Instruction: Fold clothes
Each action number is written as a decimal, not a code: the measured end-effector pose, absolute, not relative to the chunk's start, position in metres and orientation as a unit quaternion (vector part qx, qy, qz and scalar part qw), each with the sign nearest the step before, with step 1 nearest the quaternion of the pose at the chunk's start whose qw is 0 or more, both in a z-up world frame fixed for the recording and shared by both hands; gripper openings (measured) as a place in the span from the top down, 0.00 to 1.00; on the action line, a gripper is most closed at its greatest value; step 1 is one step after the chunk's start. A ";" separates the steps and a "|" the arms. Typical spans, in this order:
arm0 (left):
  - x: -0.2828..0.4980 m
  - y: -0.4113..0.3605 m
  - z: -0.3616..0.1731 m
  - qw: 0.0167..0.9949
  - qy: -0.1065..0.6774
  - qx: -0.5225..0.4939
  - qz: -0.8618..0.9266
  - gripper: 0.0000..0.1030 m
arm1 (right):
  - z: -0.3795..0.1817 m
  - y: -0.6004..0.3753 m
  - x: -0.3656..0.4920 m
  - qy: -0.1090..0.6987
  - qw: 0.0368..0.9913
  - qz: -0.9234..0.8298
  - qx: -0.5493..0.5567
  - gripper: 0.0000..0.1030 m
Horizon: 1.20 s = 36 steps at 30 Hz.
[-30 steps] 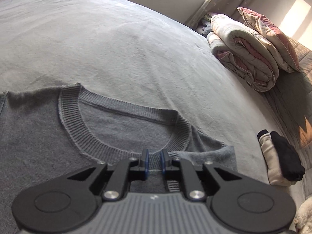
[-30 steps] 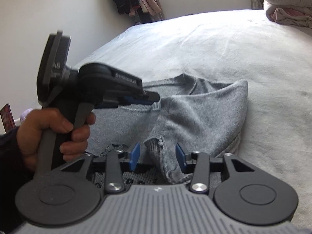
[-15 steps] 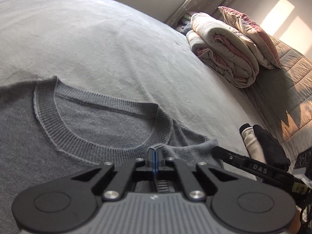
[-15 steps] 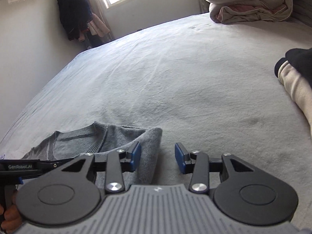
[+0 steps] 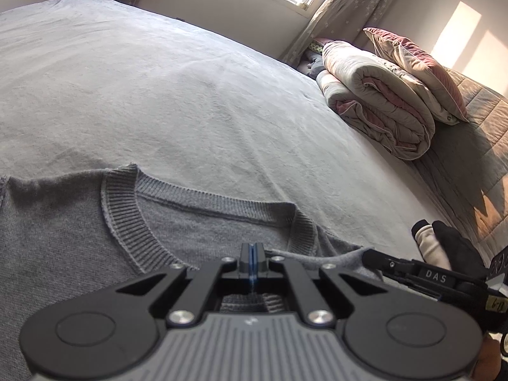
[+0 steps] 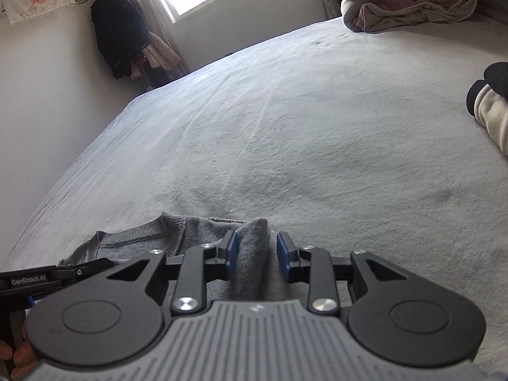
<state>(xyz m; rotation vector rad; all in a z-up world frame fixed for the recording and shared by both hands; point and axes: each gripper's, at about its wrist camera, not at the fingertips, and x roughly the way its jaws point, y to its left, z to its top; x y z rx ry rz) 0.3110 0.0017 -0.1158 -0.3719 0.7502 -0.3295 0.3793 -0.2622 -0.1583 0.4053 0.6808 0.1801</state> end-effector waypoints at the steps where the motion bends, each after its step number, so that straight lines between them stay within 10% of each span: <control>1: 0.311 0.002 -0.116 0.901 0.363 -0.179 -0.158 1.00 | -0.159 -0.262 0.381 0.331 0.918 0.088 0.200 0.69; 10: 0.315 0.008 -0.119 0.906 0.367 -0.167 -0.132 1.00 | -0.163 -0.256 0.386 0.330 0.920 0.092 0.190 0.70; 13: 0.315 0.004 -0.126 0.906 0.373 -0.151 -0.130 1.00 | -0.163 -0.250 0.385 0.331 0.923 0.088 0.177 0.86; 17: 0.310 0.008 -0.122 0.899 0.387 -0.161 -0.131 0.94 | -0.152 -0.243 0.372 0.335 0.924 0.088 0.159 0.76; 21: 0.295 0.014 -0.113 0.888 0.402 -0.174 -0.136 0.67 | -0.136 -0.239 0.350 0.339 0.925 0.097 0.144 0.67; 36: 0.210 0.007 -0.107 0.852 0.453 -0.195 -0.173 0.59 | -0.105 -0.213 0.236 0.355 0.920 0.144 0.084 0.67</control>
